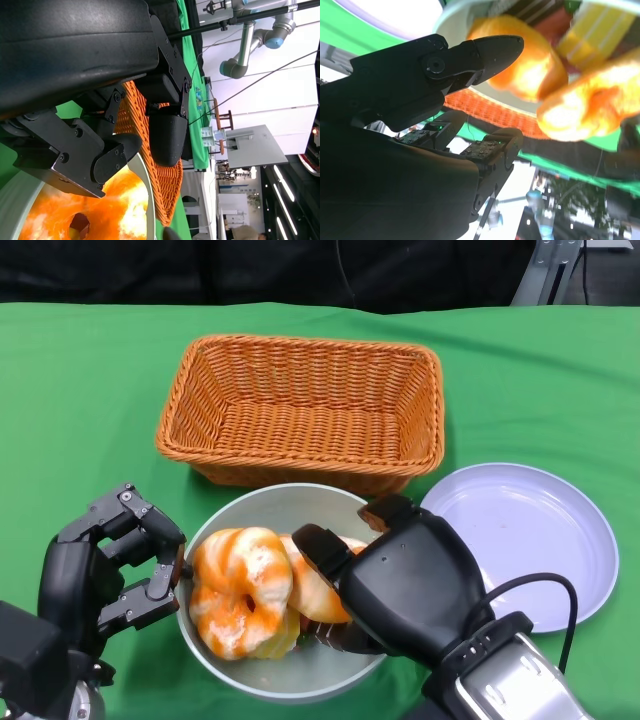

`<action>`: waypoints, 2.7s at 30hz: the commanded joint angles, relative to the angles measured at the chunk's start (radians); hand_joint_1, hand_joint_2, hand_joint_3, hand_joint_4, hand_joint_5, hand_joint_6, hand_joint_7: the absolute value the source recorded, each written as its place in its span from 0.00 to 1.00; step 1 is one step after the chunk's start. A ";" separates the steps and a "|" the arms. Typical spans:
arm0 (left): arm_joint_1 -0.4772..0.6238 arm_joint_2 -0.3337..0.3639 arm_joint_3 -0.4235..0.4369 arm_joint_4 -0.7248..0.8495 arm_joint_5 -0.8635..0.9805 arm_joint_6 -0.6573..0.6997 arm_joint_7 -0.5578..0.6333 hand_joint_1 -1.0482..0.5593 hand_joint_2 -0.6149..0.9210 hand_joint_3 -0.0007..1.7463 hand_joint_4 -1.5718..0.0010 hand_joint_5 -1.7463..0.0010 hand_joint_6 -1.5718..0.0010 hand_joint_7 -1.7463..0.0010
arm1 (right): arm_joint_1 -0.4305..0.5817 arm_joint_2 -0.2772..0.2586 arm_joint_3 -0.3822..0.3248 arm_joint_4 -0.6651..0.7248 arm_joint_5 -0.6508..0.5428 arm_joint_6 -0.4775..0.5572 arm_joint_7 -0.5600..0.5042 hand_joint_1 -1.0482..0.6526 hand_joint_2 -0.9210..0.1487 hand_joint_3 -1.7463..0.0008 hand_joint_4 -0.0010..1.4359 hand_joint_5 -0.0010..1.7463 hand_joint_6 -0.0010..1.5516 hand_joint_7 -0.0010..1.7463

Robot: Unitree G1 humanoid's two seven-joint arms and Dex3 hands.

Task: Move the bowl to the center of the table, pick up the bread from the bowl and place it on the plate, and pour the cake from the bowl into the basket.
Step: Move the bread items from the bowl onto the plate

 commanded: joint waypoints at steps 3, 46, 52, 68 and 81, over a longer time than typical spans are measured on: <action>0.007 0.013 0.003 0.009 -0.014 -0.011 -0.013 0.65 0.76 0.61 0.50 0.08 0.50 0.17 | -0.024 0.000 0.006 0.017 -0.004 0.026 0.018 0.07 0.00 0.91 0.42 0.08 0.31 0.00; 0.012 -0.006 -0.007 0.027 -0.017 -0.041 -0.015 0.65 0.78 0.57 0.48 0.07 0.49 0.17 | -0.118 0.032 0.063 0.235 0.078 0.111 -0.061 0.09 0.00 0.91 0.44 0.06 0.29 0.00; 0.016 -0.006 -0.013 0.032 -0.010 -0.073 -0.015 0.66 0.78 0.59 0.49 0.07 0.50 0.16 | -0.145 0.043 0.070 0.286 0.098 0.133 -0.036 0.10 0.00 0.91 0.43 0.05 0.27 0.00; 0.021 -0.010 -0.019 0.039 0.008 -0.107 -0.009 0.66 0.75 0.65 0.48 0.06 0.48 0.17 | -0.257 0.087 0.086 0.558 0.200 0.182 -0.150 0.12 0.00 0.93 0.48 0.06 0.29 0.01; -0.002 -0.006 -0.010 0.076 -0.016 -0.109 -0.031 0.67 0.76 0.63 0.48 0.07 0.49 0.17 | -0.274 0.047 0.061 0.590 0.378 -0.005 -0.459 0.36 0.00 0.97 0.47 0.83 0.52 0.39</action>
